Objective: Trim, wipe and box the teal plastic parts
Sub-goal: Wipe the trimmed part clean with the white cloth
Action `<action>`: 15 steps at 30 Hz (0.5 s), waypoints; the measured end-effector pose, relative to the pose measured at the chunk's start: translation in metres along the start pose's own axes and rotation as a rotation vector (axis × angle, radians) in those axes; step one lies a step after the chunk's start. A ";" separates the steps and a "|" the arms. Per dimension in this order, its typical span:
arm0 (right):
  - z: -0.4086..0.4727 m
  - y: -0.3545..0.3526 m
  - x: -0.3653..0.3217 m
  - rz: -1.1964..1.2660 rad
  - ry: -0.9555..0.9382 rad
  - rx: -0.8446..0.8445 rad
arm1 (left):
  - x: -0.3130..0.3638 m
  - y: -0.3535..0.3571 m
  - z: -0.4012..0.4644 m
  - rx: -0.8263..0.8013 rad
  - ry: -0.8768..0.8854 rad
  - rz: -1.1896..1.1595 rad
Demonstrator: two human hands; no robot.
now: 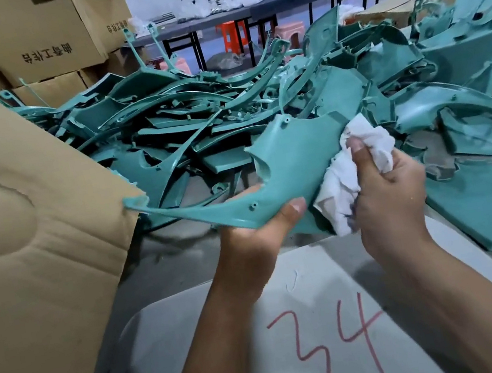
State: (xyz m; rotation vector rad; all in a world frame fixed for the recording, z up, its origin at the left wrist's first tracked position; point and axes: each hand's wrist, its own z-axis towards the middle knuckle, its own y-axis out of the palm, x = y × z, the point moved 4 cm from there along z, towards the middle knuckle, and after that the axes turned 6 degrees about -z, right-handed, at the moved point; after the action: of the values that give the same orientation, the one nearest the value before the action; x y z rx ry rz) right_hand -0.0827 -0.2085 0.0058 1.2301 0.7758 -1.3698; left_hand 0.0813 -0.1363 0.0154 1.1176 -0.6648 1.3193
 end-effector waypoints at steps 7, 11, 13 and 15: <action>0.014 -0.021 0.000 -0.311 -0.141 0.266 | 0.005 0.024 -0.007 -0.118 0.197 0.235; 0.017 -0.026 0.025 0.011 0.209 0.450 | 0.007 0.023 -0.010 0.008 0.198 0.089; 0.019 -0.025 0.015 0.018 0.092 0.328 | 0.011 0.018 -0.007 0.074 0.216 0.012; 0.011 -0.009 0.005 -0.003 -0.095 0.023 | 0.011 0.015 -0.006 0.103 0.243 -0.010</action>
State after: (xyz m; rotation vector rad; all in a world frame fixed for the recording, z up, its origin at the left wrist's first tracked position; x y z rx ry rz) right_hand -0.0931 -0.2184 0.0020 1.1736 0.6978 -1.4324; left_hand 0.0680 -0.1285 0.0269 1.0201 -0.4156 1.4658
